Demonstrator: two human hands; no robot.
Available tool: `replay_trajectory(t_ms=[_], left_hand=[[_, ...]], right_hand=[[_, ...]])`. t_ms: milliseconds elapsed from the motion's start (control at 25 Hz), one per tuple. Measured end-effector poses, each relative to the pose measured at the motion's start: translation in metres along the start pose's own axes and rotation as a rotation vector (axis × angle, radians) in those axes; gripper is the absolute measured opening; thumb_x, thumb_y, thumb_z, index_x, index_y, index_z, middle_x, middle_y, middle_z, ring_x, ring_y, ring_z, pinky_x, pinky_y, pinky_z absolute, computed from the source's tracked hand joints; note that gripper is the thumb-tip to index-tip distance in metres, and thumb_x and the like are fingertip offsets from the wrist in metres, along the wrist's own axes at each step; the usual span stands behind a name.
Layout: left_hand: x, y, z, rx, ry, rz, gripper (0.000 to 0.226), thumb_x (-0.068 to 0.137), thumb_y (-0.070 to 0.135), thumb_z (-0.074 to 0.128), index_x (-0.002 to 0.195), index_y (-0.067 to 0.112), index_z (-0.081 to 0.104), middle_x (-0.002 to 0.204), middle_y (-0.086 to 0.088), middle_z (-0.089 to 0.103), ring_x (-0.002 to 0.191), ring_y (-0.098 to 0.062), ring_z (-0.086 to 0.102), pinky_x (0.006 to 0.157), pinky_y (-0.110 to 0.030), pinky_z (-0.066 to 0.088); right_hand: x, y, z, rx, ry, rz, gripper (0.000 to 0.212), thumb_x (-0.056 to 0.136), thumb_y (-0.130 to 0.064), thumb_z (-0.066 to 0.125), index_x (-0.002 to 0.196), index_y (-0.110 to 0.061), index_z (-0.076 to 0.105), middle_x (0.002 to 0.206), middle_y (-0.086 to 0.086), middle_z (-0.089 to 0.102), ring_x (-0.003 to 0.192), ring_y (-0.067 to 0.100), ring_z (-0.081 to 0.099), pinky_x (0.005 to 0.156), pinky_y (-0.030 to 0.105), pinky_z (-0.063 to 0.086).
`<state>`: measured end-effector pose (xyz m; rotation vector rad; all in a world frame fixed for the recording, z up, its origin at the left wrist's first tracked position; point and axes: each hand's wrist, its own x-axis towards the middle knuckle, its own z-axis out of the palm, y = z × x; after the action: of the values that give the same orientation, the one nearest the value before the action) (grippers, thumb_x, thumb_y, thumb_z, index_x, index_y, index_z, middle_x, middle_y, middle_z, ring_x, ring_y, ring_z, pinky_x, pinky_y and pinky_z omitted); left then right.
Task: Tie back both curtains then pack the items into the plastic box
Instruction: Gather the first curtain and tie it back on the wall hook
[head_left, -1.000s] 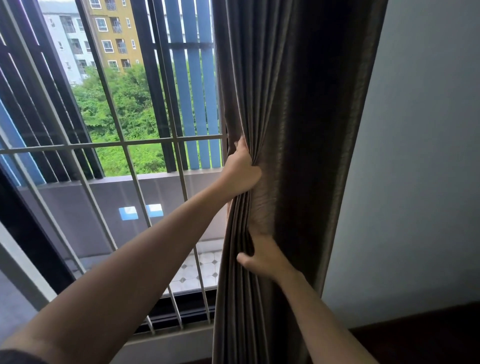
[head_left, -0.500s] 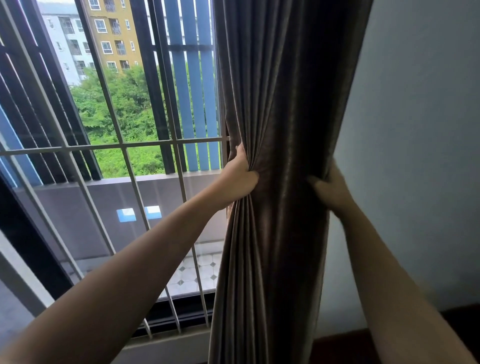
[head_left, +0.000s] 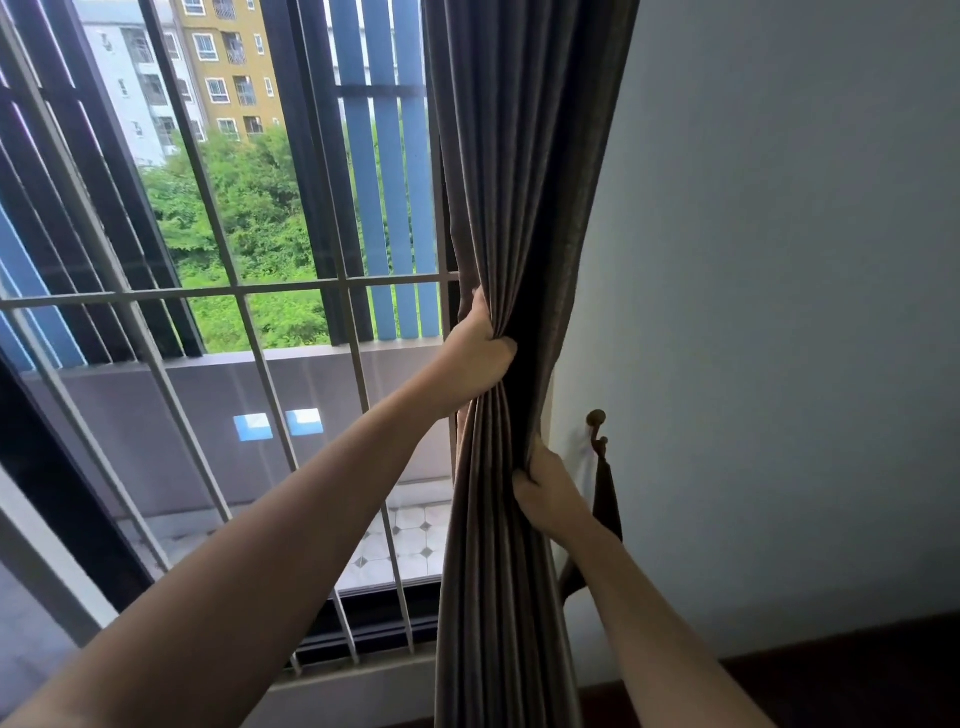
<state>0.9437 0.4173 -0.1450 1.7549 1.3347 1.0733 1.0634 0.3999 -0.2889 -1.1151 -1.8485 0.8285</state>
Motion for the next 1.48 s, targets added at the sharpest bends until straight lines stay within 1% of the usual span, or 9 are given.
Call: replay_trajectory(t_ms=[200,440,680,800,960,1040,1120,1280,1480], left_hand=[[0.0,0.005,0.009,-0.045,-0.034,0.021,0.075,0.072,0.001,0.042,0.141,0.025,0.025,0.117,-0.006,0.053,0.103,-0.02,0.058,0.083,-0.033,0.053],[0.0,0.011,0.011,-0.009,-0.051,-0.004,0.079,0.074,0.005,0.052,0.143,0.024,0.02,0.121,-0.012,0.054,0.096,-0.019,0.061,0.083,-0.037,0.055],[-0.003,0.022,0.016,0.162,0.129,0.032,0.076,0.079,0.011,0.066,0.141,0.016,0.023,0.108,-0.005,0.056,0.087,-0.019,0.056,0.062,-0.019,0.046],[-0.004,0.022,0.006,0.142,0.064,-0.001,0.076,0.077,0.003,0.053,0.144,0.02,0.021,0.11,-0.009,0.057,0.094,-0.026,0.059,0.075,-0.033,0.053],[-0.011,0.015,-0.01,0.123,-0.127,0.056,0.047,0.07,0.002,0.051,0.116,0.008,0.045,0.091,-0.005,0.057,0.089,-0.023,0.058,0.072,-0.034,0.05],[-0.017,0.015,-0.02,0.091,-0.165,0.069,0.027,0.077,-0.012,0.048,0.091,0.011,0.05,0.079,-0.001,0.055,0.078,-0.015,0.057,0.066,-0.024,0.045],[-0.025,0.019,-0.027,0.055,-0.181,0.077,0.037,0.079,-0.021,0.042,0.076,0.015,0.049,0.064,0.009,0.056,0.061,0.001,0.056,0.057,-0.012,0.042],[-0.029,0.019,-0.039,0.063,-0.201,0.04,0.043,0.08,-0.024,0.04,0.066,0.016,0.046,0.049,0.017,0.052,0.046,0.005,0.05,0.049,-0.006,0.037],[-0.025,0.015,-0.046,0.087,-0.208,-0.021,0.039,0.08,-0.021,0.041,0.062,0.013,0.039,0.059,0.003,0.041,0.049,-0.004,0.041,0.05,-0.016,0.033]], right_hand=[[0.01,-0.006,-0.001,-0.019,-0.068,-0.005,0.059,0.072,-0.009,0.035,0.131,-0.005,0.04,0.106,0.001,0.056,0.102,0.016,0.054,0.096,0.029,0.045],[0.019,-0.008,-0.003,-0.042,-0.165,0.027,0.065,0.069,-0.003,0.048,0.132,-0.01,0.036,0.112,0.004,0.052,0.107,0.019,0.052,0.086,0.021,0.043],[0.012,-0.007,0.012,0.081,-0.205,-0.06,0.075,0.067,-0.019,0.055,0.138,-0.015,0.03,0.135,0.007,0.039,0.126,0.02,0.04,0.108,0.039,0.036],[0.012,-0.014,0.005,0.403,-0.035,0.071,0.058,0.089,-0.045,0.039,0.138,-0.016,0.03,0.132,0.002,0.043,0.123,0.012,0.044,0.11,0.038,0.034],[0.046,-0.029,-0.015,0.325,0.257,0.067,0.023,0.101,-0.028,0.034,0.12,-0.015,0.036,0.11,-0.002,0.05,0.097,0.001,0.054,0.096,0.035,0.047],[0.064,-0.03,-0.022,0.327,0.168,0.022,0.037,0.096,-0.021,0.049,0.126,-0.016,0.028,0.114,-0.001,0.052,0.103,0.012,0.058,0.09,0.028,0.051],[0.077,-0.028,-0.031,0.409,0.067,0.011,0.058,0.09,-0.013,0.059,0.136,-0.014,0.025,0.119,0.002,0.054,0.104,0.013,0.059,0.082,0.016,0.051],[0.091,-0.032,-0.036,0.546,-0.128,0.088,0.037,0.086,-0.014,0.059,0.123,-0.014,0.054,0.117,0.004,0.064,0.102,0.014,0.062,0.082,0.02,0.046],[0.091,-0.03,-0.036,0.772,-0.243,0.17,0.024,0.089,-0.011,0.049,0.111,-0.014,0.059,0.098,-0.002,0.073,0.093,0.016,0.068,0.075,0.023,0.054]])
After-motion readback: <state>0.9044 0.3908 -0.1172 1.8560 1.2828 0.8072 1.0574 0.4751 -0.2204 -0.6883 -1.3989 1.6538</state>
